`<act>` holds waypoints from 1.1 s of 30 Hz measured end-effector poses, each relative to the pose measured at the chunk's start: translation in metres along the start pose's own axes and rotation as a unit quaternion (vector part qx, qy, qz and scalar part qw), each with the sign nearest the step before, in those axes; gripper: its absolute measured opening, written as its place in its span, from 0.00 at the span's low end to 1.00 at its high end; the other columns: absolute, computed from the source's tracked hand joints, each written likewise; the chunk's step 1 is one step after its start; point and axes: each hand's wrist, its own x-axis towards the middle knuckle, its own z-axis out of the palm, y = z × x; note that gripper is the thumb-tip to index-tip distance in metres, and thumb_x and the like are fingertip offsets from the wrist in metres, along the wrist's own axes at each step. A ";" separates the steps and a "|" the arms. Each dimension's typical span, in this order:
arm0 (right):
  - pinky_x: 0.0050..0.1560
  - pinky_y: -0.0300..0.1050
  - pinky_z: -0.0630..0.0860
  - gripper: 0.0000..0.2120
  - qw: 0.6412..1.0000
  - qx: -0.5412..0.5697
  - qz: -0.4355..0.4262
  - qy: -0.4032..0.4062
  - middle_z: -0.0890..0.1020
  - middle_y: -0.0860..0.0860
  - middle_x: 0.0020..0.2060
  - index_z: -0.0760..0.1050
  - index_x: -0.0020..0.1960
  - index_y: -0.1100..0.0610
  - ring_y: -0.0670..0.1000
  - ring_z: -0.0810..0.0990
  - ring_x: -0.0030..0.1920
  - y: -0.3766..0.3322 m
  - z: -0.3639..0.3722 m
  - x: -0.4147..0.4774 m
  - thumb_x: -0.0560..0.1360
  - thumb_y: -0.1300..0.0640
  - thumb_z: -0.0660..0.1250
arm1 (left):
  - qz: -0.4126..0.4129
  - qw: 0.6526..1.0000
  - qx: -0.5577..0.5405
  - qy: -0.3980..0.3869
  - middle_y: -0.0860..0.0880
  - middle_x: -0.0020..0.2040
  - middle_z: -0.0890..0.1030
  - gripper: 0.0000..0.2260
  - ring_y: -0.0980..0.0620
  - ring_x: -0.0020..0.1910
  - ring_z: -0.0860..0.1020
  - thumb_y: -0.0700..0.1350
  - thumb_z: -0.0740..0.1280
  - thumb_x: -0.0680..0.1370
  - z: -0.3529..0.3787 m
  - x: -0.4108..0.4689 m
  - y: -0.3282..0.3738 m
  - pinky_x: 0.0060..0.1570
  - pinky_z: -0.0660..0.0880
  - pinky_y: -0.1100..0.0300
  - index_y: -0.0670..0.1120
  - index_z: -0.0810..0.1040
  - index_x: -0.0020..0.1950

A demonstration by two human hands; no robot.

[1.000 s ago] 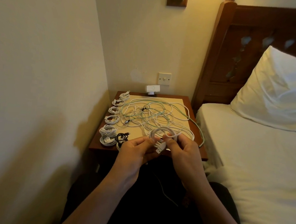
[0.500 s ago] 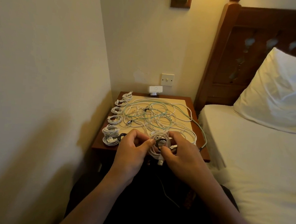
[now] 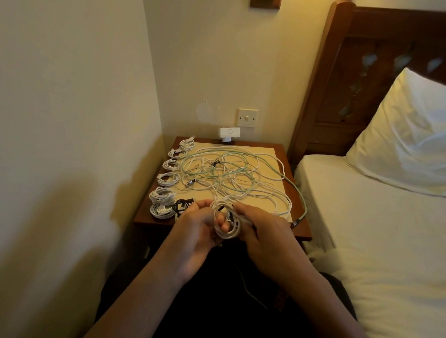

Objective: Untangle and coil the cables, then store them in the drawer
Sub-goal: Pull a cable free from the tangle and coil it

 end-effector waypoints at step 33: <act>0.48 0.43 0.80 0.10 0.822 0.523 0.213 0.076 0.88 0.54 0.49 0.81 0.60 0.58 0.51 0.88 0.49 0.025 0.027 -0.008 0.79 0.63 0.69 | 0.212 0.954 0.173 0.125 0.50 0.45 0.86 0.05 0.55 0.44 0.84 0.37 0.70 0.79 0.009 0.002 -0.035 0.42 0.78 0.64 0.45 0.83 0.52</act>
